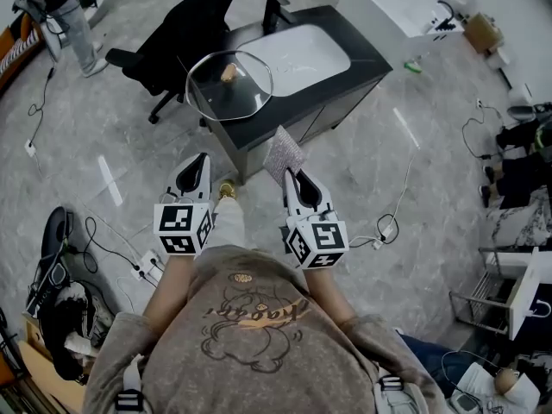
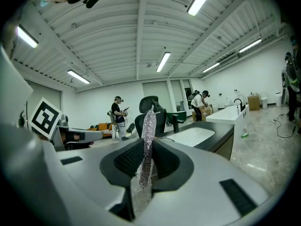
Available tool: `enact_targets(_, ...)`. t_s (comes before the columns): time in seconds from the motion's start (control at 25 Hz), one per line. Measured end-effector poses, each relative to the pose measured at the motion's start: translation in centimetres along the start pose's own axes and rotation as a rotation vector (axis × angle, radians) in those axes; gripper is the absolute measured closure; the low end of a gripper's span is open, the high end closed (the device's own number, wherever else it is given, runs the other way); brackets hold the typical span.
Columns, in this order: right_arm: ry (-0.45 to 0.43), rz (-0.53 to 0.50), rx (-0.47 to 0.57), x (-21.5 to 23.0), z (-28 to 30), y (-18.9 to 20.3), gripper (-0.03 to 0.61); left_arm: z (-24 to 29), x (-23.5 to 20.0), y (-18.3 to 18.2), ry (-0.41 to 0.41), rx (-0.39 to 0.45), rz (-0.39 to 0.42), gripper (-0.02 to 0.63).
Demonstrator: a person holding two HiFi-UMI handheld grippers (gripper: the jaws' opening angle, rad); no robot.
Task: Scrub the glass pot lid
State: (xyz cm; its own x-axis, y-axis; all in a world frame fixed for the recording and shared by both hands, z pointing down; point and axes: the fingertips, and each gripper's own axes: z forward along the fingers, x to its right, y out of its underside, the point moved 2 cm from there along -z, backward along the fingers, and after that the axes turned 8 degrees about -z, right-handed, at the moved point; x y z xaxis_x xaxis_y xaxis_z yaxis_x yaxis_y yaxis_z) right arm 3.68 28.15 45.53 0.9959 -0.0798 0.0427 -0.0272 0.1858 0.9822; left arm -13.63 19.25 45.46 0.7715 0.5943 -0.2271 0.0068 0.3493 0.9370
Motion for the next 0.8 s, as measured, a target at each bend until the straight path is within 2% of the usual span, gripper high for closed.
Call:
enact_targets(0.48,-0.025,-0.004,-0.034,4.1,13.8,-2.6,0.509,13.2,-4.7,-4.2,0.056,-0.047,0.001,0.595)
enact_targets(0.8,0.006,0.008,-0.043,5.8,22.2,-5.0,0.509,19.9,-8.7,-6.8,0.103,-0.095,0.028,0.595)
